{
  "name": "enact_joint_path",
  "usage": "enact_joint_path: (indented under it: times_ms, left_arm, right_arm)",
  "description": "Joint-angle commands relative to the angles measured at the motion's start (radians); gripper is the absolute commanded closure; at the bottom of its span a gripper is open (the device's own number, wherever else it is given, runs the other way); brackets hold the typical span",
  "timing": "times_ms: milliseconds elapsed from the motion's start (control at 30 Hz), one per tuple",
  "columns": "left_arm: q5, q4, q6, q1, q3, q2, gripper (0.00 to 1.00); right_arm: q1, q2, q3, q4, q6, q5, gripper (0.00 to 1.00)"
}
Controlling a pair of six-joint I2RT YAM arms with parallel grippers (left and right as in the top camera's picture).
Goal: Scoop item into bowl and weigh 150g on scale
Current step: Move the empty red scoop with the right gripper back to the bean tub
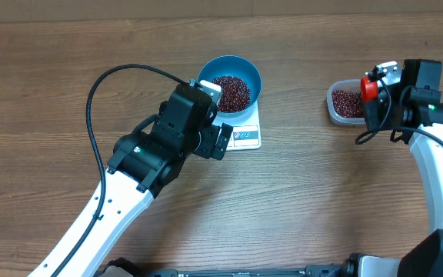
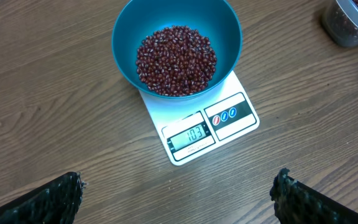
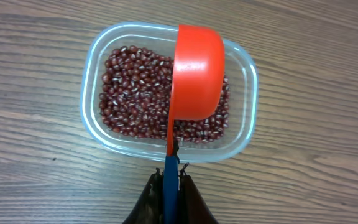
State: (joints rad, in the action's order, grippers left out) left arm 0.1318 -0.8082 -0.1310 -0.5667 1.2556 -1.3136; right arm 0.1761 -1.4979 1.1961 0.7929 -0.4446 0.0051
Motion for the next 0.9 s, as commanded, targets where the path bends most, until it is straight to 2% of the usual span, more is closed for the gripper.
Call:
enact_joint_path:
  times_ms: [0,533,867]
  left_arm:
    - [0.008,0.000,0.004,0.003,0.016,0.010,0.01]
    - [0.008,0.000,0.004,0.003,0.016,0.010,0.00]
    - [0.008,0.000,0.004,0.003,0.016,0.010,0.00]
  right_arm:
    - [0.003,-0.029,0.001,0.003,0.011,-0.025,0.96]
    - [0.005,-0.153,0.001,-0.058,0.010,0.001,0.96]
    - [0.005,-0.208,0.001,-0.027,0.010,0.000,0.96]
